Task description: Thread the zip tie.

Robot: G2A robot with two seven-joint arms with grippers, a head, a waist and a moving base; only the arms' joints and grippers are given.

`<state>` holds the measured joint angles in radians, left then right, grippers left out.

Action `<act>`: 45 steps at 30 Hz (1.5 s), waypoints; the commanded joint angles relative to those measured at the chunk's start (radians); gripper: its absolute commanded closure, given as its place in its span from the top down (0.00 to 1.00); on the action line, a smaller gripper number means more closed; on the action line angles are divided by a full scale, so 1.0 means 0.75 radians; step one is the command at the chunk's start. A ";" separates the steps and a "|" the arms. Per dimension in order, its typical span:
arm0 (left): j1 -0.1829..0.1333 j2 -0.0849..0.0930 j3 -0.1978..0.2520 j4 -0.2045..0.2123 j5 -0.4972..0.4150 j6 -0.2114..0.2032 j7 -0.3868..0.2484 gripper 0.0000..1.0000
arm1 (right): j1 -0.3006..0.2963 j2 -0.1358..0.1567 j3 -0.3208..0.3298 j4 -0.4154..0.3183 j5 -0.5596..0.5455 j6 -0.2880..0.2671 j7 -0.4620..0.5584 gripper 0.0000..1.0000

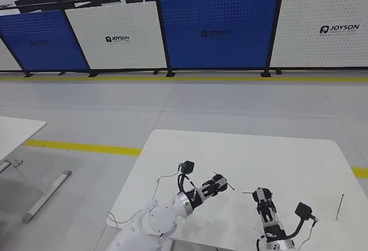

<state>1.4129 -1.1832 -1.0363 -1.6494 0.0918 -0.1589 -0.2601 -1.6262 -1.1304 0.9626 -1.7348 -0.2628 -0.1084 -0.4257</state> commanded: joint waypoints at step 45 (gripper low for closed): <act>-0.038 -0.014 0.049 0.050 0.039 0.021 0.058 0.00 | 0.059 -0.035 0.022 0.041 0.062 0.063 0.176 0.00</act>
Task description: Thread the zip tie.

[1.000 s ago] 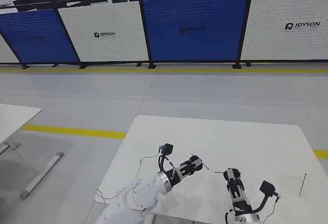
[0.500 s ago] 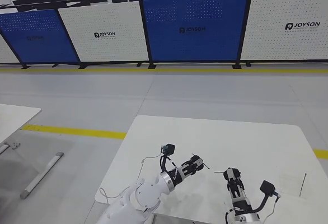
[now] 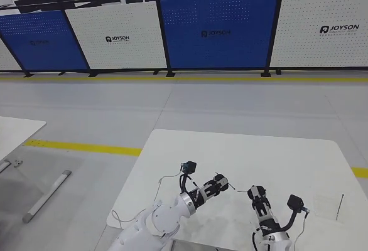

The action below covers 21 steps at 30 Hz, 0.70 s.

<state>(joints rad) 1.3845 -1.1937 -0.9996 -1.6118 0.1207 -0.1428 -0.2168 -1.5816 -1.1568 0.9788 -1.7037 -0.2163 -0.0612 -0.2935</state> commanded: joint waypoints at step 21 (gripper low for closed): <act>0.000 0.000 0.000 0.000 0.000 0.000 0.000 0.00 | 0.041 -0.043 -0.003 0.050 0.003 -0.018 0.033 0.00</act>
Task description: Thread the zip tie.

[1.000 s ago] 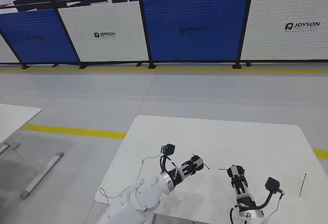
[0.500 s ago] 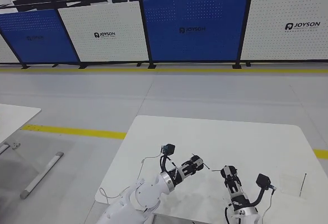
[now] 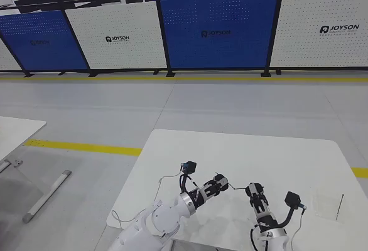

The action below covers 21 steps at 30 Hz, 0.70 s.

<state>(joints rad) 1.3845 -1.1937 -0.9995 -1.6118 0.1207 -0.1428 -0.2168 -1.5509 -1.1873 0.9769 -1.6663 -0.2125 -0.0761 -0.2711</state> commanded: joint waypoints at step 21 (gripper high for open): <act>0.000 0.000 0.000 0.000 0.000 0.000 0.000 0.00 | -0.009 -0.026 0.011 0.024 -0.031 -0.023 0.020 0.00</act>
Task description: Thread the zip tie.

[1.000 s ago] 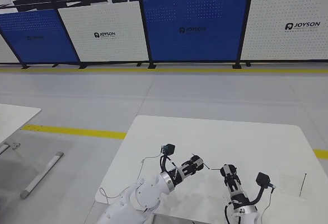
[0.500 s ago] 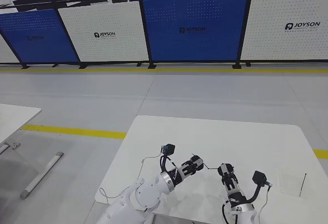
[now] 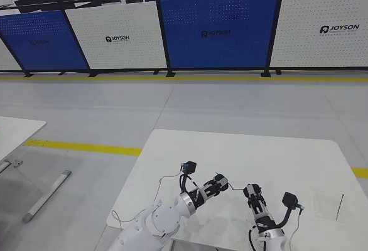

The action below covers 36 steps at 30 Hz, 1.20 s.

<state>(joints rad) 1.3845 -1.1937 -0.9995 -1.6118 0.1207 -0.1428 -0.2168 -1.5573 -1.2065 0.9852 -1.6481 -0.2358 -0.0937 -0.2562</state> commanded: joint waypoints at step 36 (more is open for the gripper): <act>0.000 0.000 0.000 0.000 0.000 0.000 0.000 0.00 | -0.088 -0.043 0.072 -0.035 -0.071 -0.053 -0.041 0.00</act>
<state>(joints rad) 1.3845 -1.1937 -0.9995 -1.6118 0.1207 -0.1428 -0.2168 -1.6190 -1.2387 1.0376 -1.6719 -0.2862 -0.1312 -0.2863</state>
